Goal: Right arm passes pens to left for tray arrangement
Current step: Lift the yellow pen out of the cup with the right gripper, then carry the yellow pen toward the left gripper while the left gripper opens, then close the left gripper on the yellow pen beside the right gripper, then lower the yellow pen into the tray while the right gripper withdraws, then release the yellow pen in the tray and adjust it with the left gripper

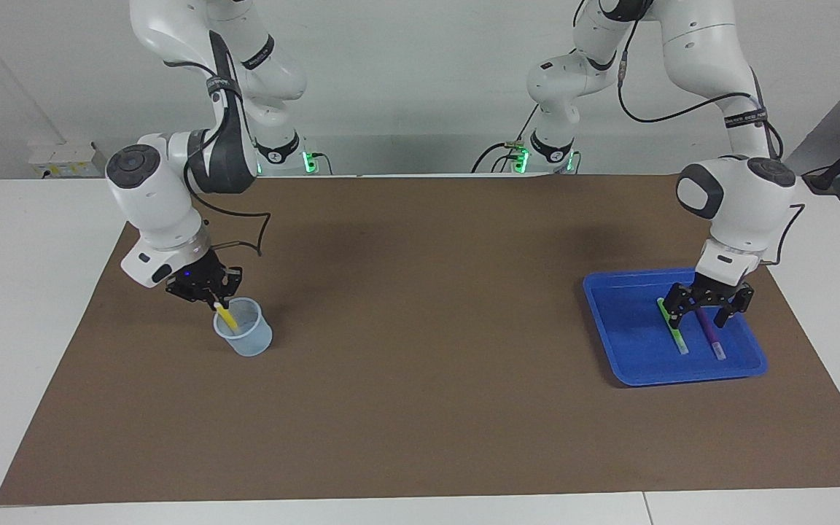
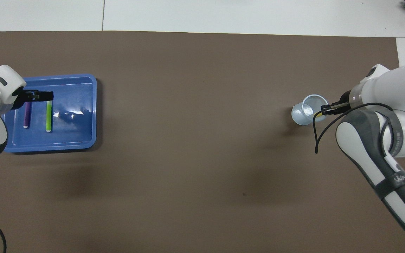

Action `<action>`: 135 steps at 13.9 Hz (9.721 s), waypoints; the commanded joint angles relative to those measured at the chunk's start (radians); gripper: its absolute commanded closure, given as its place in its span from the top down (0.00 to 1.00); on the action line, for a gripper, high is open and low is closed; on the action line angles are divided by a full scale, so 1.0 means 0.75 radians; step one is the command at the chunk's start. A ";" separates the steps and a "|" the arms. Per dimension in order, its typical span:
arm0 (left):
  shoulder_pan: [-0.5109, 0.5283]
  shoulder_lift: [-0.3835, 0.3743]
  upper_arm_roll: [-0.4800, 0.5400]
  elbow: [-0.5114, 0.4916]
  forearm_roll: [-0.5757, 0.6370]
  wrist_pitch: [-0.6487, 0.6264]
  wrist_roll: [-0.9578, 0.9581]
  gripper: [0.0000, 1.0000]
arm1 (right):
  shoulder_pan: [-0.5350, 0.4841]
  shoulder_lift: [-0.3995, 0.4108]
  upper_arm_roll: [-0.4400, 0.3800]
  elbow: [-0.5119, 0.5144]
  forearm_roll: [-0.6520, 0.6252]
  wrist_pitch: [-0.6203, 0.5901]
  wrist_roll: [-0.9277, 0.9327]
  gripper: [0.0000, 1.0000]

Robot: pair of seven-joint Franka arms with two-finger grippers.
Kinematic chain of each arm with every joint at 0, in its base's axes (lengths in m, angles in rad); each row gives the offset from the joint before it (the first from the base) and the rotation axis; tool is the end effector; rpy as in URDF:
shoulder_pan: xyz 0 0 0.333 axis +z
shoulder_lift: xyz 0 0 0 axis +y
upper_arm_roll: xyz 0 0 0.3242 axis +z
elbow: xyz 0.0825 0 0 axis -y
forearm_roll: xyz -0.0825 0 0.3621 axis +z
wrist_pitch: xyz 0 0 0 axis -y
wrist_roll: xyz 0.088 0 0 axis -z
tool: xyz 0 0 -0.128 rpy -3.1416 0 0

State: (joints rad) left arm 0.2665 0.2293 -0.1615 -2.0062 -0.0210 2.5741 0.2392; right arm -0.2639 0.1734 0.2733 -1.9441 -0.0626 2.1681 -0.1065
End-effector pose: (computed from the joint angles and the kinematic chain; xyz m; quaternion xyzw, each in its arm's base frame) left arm 0.6114 0.0689 0.3818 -0.9837 0.0532 -0.1715 0.0047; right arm 0.5834 -0.0035 0.4005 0.9970 0.0721 0.0286 0.0045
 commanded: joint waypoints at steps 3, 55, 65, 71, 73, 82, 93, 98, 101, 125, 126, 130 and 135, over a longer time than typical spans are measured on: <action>-0.042 -0.048 0.005 0.050 0.024 -0.292 -0.041 1.00 | -0.004 -0.006 0.028 0.072 0.010 -0.080 -0.001 0.07; -0.318 -0.103 -0.134 0.358 -0.960 -0.837 -1.998 0.76 | 0.800 0.141 0.088 0.395 0.765 0.509 1.666 0.07; -0.339 -0.122 -0.132 0.308 -0.958 -0.802 -1.988 0.50 | 0.800 0.141 0.086 0.393 0.765 0.509 1.664 0.08; -0.347 -0.122 -0.132 0.306 -0.958 -0.802 -1.994 0.26 | 0.800 0.141 0.086 0.393 0.765 0.509 1.666 0.08; -0.347 -0.124 -0.132 0.308 -0.958 -0.802 -1.992 0.00 | 0.800 0.141 0.086 0.393 0.765 0.509 1.666 0.07; -0.335 -0.122 -0.128 0.317 -0.960 -0.816 -1.998 0.00 | 0.798 0.141 0.086 0.393 0.765 0.506 1.668 0.41; -0.341 -0.124 -0.118 0.341 -0.581 -0.841 -1.647 0.00 | 0.675 0.100 0.082 0.479 0.446 0.121 1.556 1.00; -0.323 -0.130 -0.116 0.315 -0.381 -0.851 -1.177 0.00 | 0.506 -0.018 0.073 0.477 0.399 -0.229 1.102 1.00; -0.302 -0.136 -0.114 0.300 -0.291 -0.831 -0.947 0.00 | 0.393 -0.102 0.073 0.465 0.286 -0.409 0.747 1.00; -0.106 -0.103 -0.114 -0.021 -0.181 -0.293 -0.205 0.00 | -0.121 -0.479 0.069 0.244 0.227 -0.774 0.040 1.00; -0.104 -0.087 -0.110 -0.023 -0.181 -0.282 -0.200 0.00 | -0.119 -0.481 0.073 0.244 0.227 -0.786 0.040 1.00; -0.069 -0.028 -0.110 -0.013 -0.085 -0.180 -0.155 0.00 | -0.102 -0.440 0.077 0.244 0.227 -0.770 0.044 1.00; -0.034 0.083 -0.110 0.004 -0.084 -0.088 -0.225 0.00 | -0.055 -0.405 0.082 0.250 0.221 -0.749 0.050 1.00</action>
State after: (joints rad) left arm 0.2210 0.2595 -0.2369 -2.0098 -0.1070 2.4692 0.0949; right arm -0.3247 -0.1334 0.3272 -1.7534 0.1263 1.5899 -0.0523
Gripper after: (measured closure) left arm 0.833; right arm 0.000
